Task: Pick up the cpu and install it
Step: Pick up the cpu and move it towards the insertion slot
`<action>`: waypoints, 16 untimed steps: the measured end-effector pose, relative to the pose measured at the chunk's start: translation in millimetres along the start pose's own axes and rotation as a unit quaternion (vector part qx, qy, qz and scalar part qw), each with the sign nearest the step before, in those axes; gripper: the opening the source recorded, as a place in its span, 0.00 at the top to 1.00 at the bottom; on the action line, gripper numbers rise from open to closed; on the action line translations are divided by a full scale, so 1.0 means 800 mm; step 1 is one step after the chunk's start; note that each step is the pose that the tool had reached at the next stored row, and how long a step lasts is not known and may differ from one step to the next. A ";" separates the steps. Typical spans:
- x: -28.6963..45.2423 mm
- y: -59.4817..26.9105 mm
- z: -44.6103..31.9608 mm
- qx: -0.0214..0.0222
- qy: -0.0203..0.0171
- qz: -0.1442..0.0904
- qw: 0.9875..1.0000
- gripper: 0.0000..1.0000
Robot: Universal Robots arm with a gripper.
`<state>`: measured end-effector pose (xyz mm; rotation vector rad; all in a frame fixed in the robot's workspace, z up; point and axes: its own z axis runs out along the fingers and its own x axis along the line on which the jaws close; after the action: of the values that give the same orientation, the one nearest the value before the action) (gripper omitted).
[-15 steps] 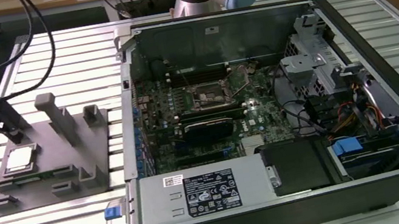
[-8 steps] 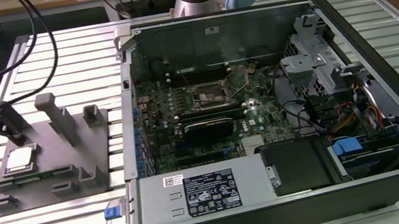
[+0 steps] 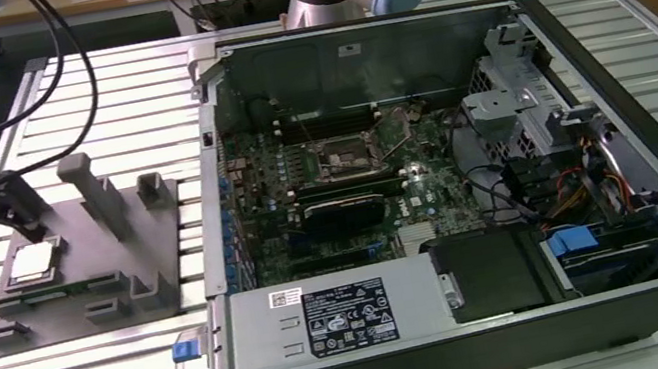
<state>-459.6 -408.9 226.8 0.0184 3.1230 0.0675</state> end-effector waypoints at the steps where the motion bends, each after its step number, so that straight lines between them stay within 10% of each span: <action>1: -0.0001 -0.001 0.0009 0.000 0.000 0.000 1.000 0.16; 16: -0.0004 -0.003 0.0247 0.000 0.000 0.000 1.000 0.16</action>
<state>-459.0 -410.3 207.0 0.0180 3.1238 0.0668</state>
